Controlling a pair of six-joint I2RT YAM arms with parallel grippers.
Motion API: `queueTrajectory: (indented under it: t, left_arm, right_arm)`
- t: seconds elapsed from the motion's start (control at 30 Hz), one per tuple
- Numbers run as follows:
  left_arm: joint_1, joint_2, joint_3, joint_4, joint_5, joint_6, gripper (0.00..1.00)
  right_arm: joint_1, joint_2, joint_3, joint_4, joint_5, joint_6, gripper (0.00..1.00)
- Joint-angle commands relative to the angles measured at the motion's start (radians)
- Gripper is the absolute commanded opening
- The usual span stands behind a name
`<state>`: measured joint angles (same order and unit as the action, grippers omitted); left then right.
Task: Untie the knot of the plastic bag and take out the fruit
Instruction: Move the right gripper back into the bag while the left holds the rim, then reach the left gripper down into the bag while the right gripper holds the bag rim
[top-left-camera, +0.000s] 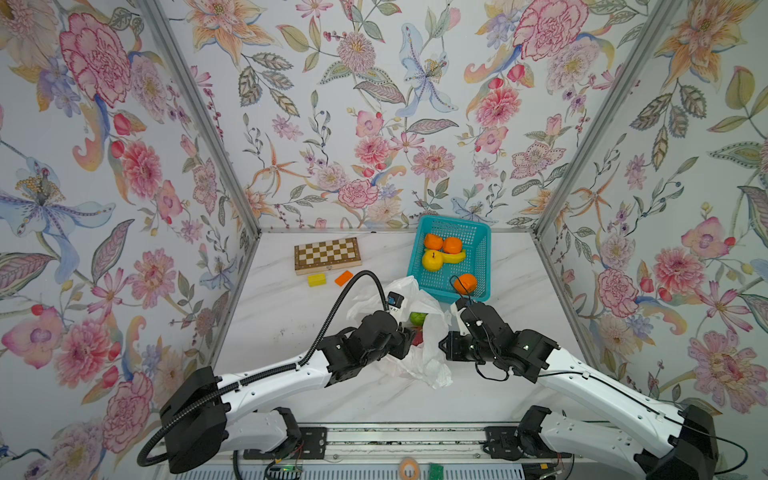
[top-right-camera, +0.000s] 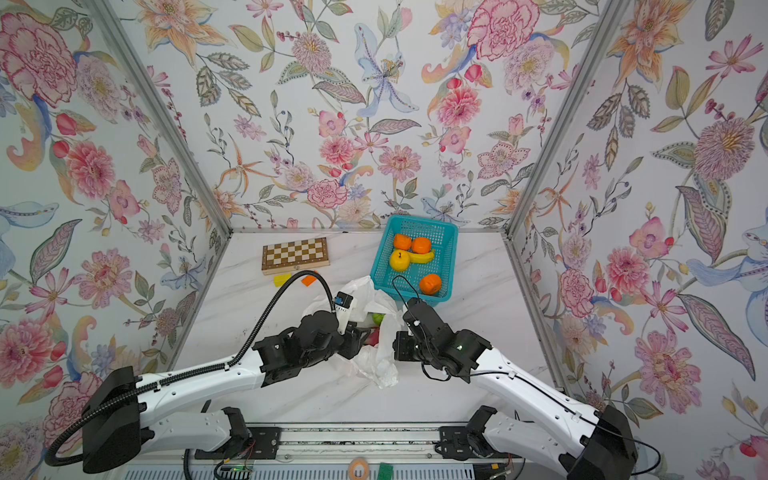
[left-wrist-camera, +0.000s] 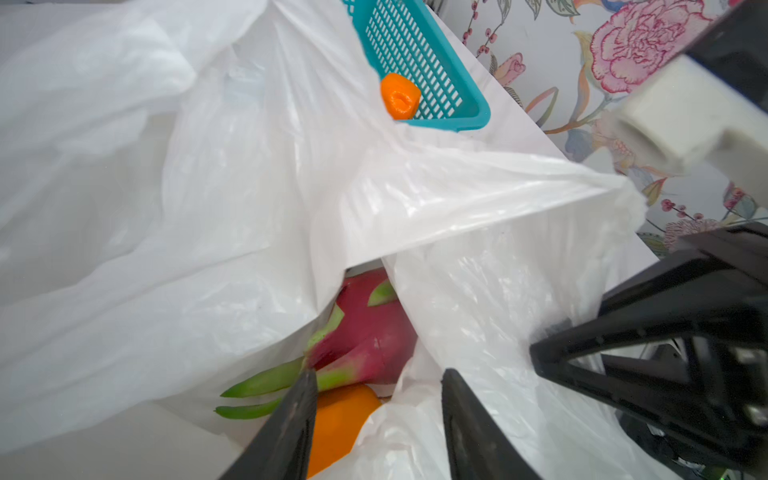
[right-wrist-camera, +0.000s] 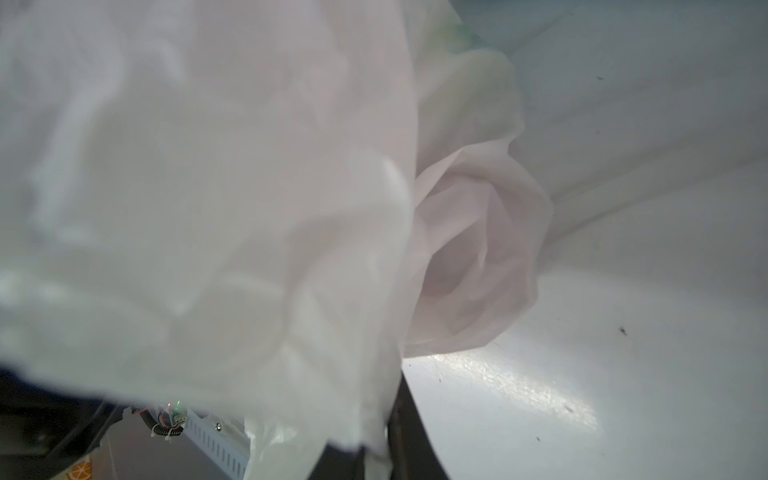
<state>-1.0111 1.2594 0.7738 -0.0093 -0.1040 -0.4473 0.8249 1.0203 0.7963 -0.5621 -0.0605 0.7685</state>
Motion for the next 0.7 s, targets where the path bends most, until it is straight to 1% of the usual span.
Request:
queueTrajectory:
  t: [0.0,0.03,0.1,0.27,0.5,0.6,0.67]
  left_arm:
    - [-0.003,0.035,0.043,-0.024,-0.15,0.065,0.48]
    - [-0.003,0.048,0.049,-0.022,-0.168,0.08,0.47]
    - [0.005,0.077,0.058,-0.007,-0.17,0.104,0.47]
    - [0.065,0.178,0.111,-0.006,-0.099,0.097,0.46]
    - [0.126,0.314,0.169,0.048,-0.077,0.105,0.46]
    - [0.145,0.393,0.213,0.042,-0.101,0.118,0.48]
    - [0.152,0.436,0.244,0.03,-0.142,0.131,0.52]
  right_arm:
    - [0.01,-0.012,0.02,-0.001,0.054,0.021,0.12]
    - [0.011,-0.011,0.032,0.003,0.061,0.021,0.13]
    - [0.013,-0.014,0.05,0.013,0.079,0.023,0.13]
    - [0.014,-0.011,0.086,0.078,0.109,0.039,0.14]
    - [0.014,0.023,0.122,0.181,0.11,0.058,0.14]
    - [0.015,0.048,0.149,0.189,0.102,0.058,0.14]
    - [0.015,0.059,0.161,0.188,0.096,0.055,0.15]
